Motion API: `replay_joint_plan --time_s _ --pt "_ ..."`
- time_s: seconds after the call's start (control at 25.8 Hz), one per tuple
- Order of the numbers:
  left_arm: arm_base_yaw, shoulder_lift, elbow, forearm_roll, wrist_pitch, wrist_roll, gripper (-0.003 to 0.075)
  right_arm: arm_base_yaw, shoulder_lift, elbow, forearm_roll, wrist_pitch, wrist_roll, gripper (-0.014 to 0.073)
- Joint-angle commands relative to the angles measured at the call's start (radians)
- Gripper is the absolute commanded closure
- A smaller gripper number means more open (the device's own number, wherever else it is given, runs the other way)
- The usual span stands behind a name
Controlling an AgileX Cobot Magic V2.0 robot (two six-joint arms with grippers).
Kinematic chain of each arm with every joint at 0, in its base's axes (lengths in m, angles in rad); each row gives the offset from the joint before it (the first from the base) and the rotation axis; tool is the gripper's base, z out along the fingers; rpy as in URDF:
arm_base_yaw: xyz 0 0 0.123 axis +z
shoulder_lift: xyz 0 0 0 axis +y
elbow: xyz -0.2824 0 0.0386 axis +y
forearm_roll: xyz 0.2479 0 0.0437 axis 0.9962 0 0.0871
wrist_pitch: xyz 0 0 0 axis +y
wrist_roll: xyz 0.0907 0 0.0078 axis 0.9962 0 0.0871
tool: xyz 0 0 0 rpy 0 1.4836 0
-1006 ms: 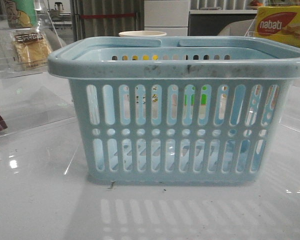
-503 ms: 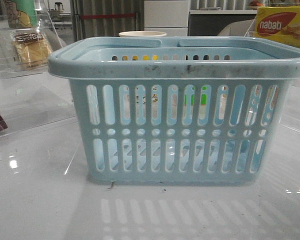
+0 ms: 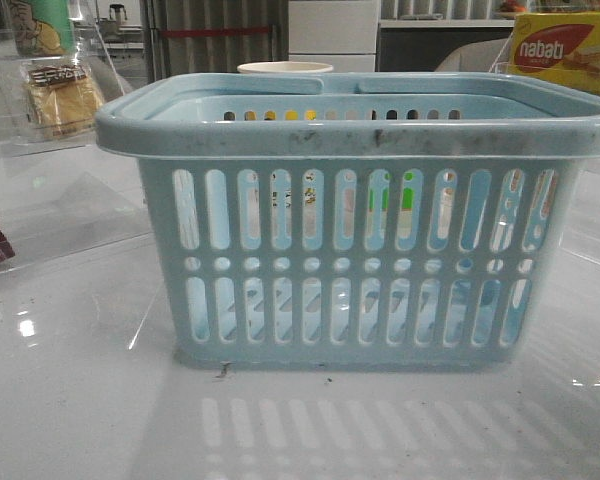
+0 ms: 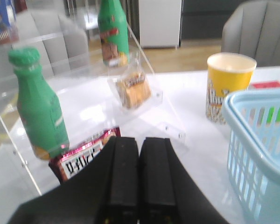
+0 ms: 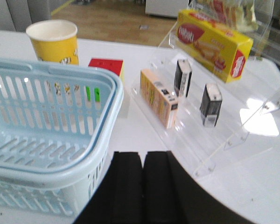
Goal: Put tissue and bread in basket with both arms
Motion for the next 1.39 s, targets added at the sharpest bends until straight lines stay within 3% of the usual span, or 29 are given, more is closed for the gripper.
replay_joint_plan --time_s 0.0,0.46,1.05,1.2,1.35 --pt "-0.008 0.055 -0.035 -0.011 -0.061 -0.004 0.0629 -0.004 0.061 -0.035 -0.011 -0.044 -0.006 0.0540" --pt "-0.008 0.108 -0.033 -0.011 -0.061 -0.004 0.0629 -0.004 0.150 -0.035 -0.011 0.053 -0.006 0.0540" --pt "-0.008 0.108 -0.033 -0.011 -0.066 -0.004 0.0629 -0.004 0.178 -0.028 -0.012 0.061 -0.006 0.0535" --pt "-0.008 0.108 -0.033 -0.011 -0.066 -0.004 0.0629 -0.004 0.178 -0.028 -0.018 0.057 -0.006 0.0461" --pt "-0.008 0.108 -0.033 -0.011 -0.066 -0.004 0.0629 -0.004 0.179 -0.028 -0.045 0.056 -0.006 0.0265"
